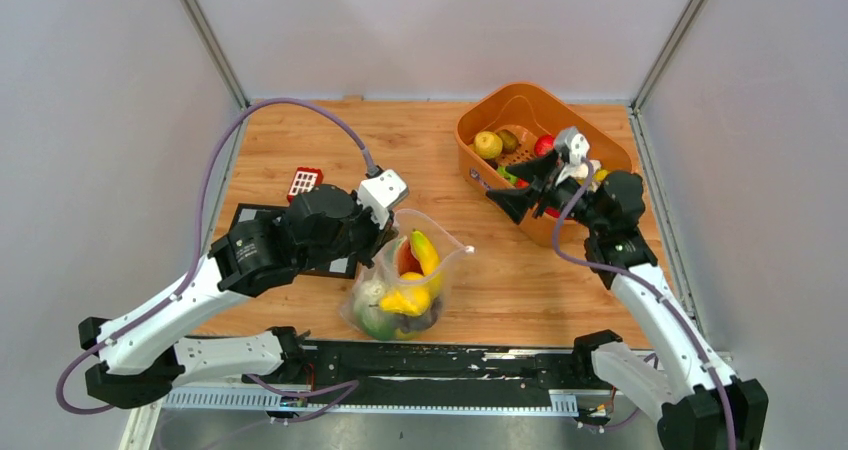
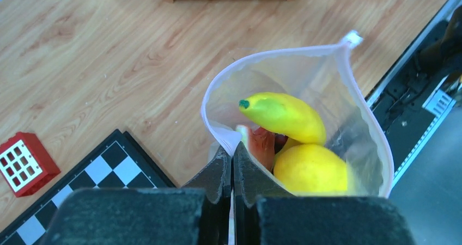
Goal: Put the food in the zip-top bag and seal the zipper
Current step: Adjust the zipper food storage bag at the center of the board.
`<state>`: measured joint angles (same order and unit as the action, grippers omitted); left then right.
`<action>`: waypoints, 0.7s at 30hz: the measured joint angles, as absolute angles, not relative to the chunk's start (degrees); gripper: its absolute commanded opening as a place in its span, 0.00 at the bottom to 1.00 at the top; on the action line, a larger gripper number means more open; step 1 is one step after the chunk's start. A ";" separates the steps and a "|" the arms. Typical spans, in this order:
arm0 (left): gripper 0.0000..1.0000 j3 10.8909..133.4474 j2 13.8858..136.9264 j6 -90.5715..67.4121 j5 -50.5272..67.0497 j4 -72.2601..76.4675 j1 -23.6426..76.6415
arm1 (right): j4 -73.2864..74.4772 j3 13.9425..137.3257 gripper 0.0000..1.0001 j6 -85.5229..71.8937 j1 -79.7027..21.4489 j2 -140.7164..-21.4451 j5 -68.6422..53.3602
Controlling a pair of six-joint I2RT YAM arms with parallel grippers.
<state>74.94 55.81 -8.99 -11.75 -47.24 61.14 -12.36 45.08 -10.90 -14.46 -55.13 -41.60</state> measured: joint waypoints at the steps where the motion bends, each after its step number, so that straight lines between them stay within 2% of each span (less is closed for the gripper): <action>1: 0.00 74.50 55.94 -8.08 -10.37 -47.40 60.58 | -12.75 43.13 0.75 -9.28 -14.37 -53.34 -42.46; 7: 0.00 73.76 56.47 -3.46 -5.32 -47.40 58.50 | -17.30 30.30 0.75 3.16 -14.41 -43.62 -55.05; 13: 0.00 73.76 56.99 -2.37 -4.54 -47.37 56.88 | -16.47 28.88 0.77 9.89 -15.73 -40.07 -63.72; 17: 0.00 73.76 57.06 -2.57 -5.43 -47.35 56.16 | -16.47 28.88 0.78 11.27 -23.53 -39.59 -62.28; 19: 0.00 73.76 57.06 -2.96 -6.66 -47.35 55.61 | -16.05 28.88 0.77 12.86 -31.22 -40.07 -58.04; 21: 0.00 73.76 57.06 -3.51 -7.73 -47.35 55.27 | -16.14 28.91 0.77 13.43 -34.85 -40.60 -55.18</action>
